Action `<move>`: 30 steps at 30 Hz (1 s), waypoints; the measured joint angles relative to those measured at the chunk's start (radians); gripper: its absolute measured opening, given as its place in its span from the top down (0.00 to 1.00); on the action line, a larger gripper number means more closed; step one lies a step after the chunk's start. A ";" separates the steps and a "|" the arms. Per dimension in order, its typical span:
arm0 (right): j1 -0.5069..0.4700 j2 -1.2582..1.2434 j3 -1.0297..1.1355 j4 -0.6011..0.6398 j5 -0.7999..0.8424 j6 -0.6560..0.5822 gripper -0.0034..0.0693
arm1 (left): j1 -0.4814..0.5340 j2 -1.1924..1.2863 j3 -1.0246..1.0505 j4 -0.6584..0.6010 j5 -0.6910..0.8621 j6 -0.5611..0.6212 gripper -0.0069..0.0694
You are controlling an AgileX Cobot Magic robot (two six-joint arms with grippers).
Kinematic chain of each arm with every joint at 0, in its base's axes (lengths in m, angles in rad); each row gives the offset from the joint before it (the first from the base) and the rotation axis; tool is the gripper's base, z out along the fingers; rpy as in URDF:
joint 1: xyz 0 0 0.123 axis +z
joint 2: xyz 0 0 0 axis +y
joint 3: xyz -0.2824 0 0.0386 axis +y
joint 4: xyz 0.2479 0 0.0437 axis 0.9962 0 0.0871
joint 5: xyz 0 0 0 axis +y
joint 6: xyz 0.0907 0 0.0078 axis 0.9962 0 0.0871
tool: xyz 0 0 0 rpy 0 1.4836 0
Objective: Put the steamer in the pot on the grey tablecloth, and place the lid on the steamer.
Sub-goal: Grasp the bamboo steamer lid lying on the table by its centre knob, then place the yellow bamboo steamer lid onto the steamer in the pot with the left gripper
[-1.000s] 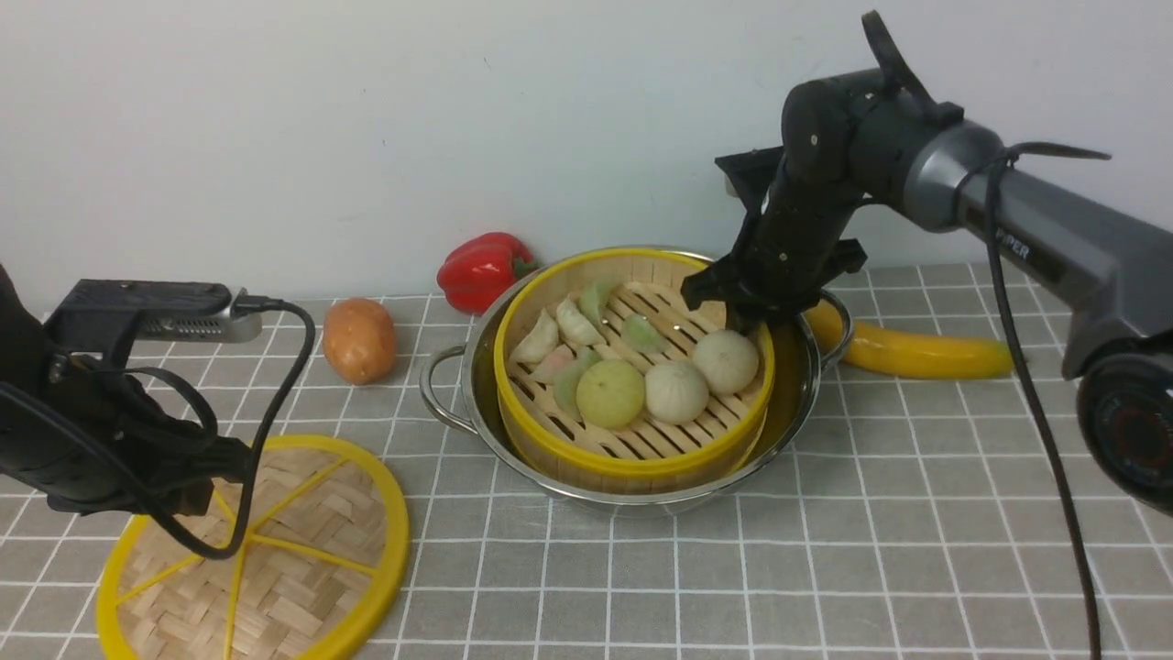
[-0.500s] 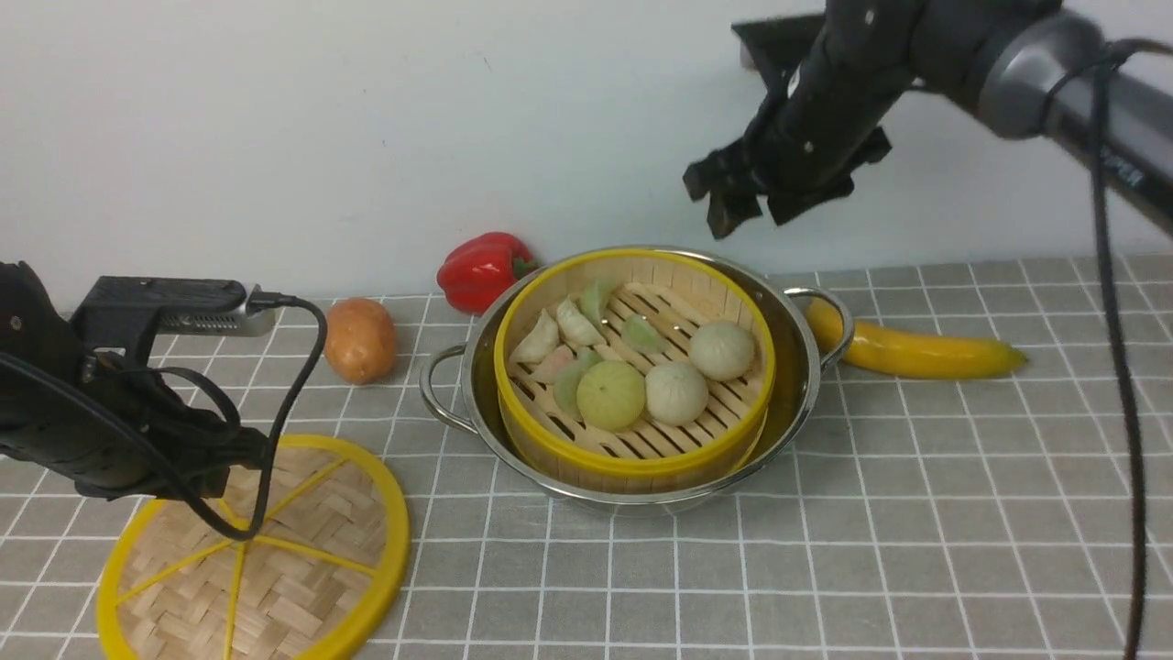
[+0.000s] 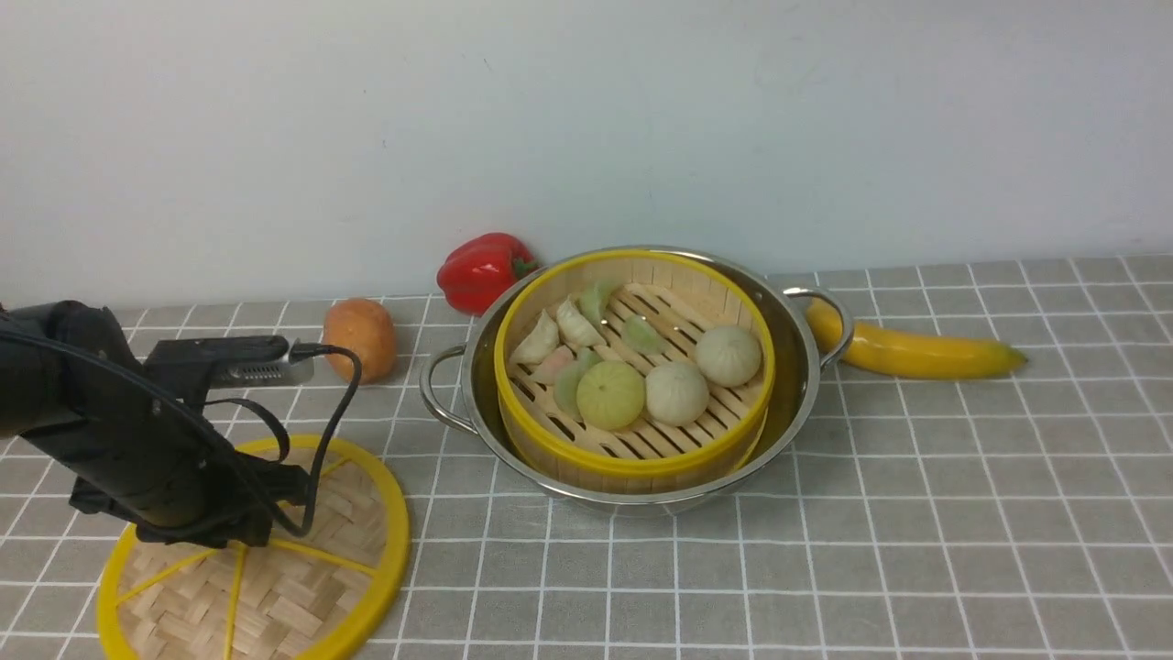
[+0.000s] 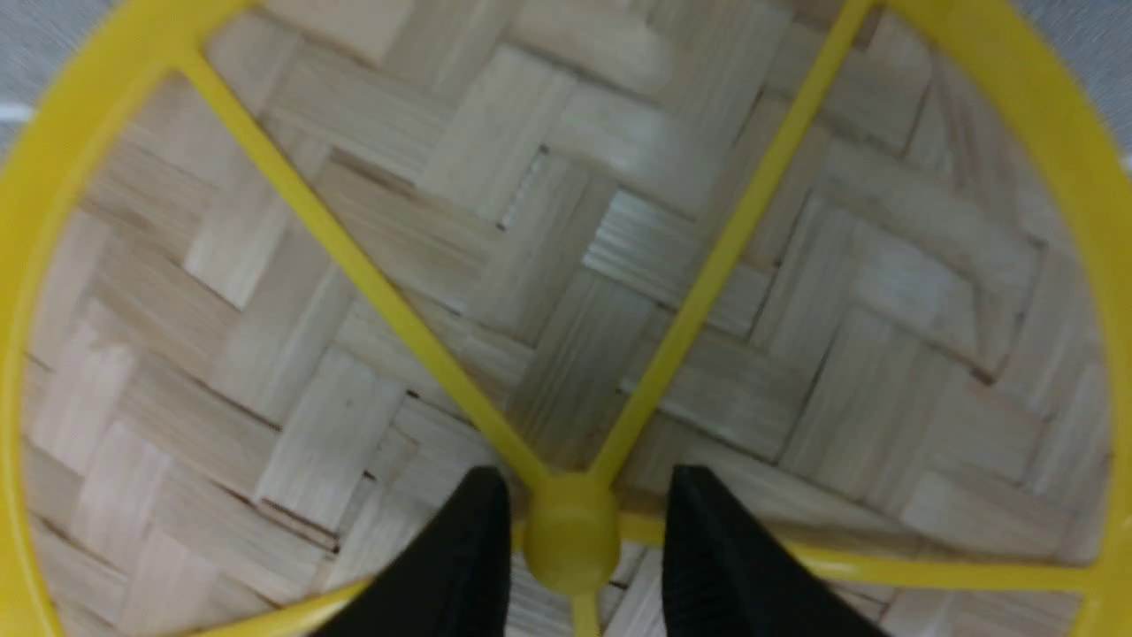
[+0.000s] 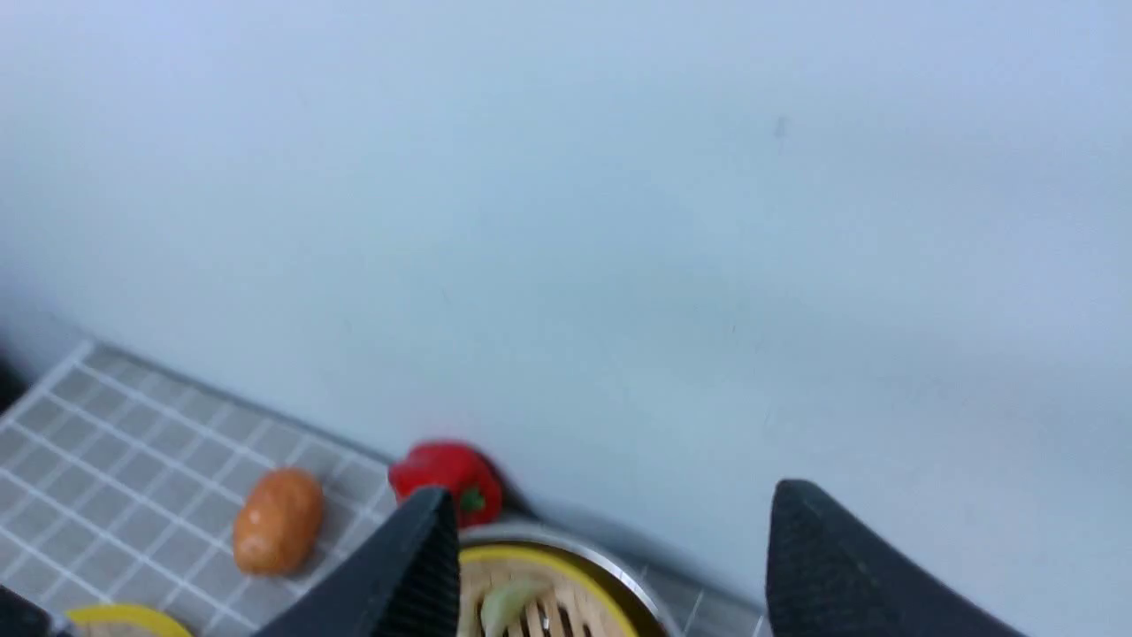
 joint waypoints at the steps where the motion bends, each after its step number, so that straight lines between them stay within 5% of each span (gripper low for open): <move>1: 0.000 -0.040 0.000 -0.006 0.000 -0.005 0.32 | 0.000 0.005 -0.004 0.002 0.003 0.000 0.65; 4: 0.000 -0.112 -0.001 -0.031 0.000 -0.011 0.32 | 0.000 0.009 -0.014 0.015 0.020 0.000 0.75; 16: 0.000 -0.296 0.013 -0.147 -0.001 -0.012 0.32 | -0.044 -0.090 -0.391 0.119 0.308 -0.022 0.76; 30: 0.000 -0.551 0.455 -0.156 0.008 0.022 0.32 | -0.521 0.112 -0.703 0.156 0.216 0.094 0.76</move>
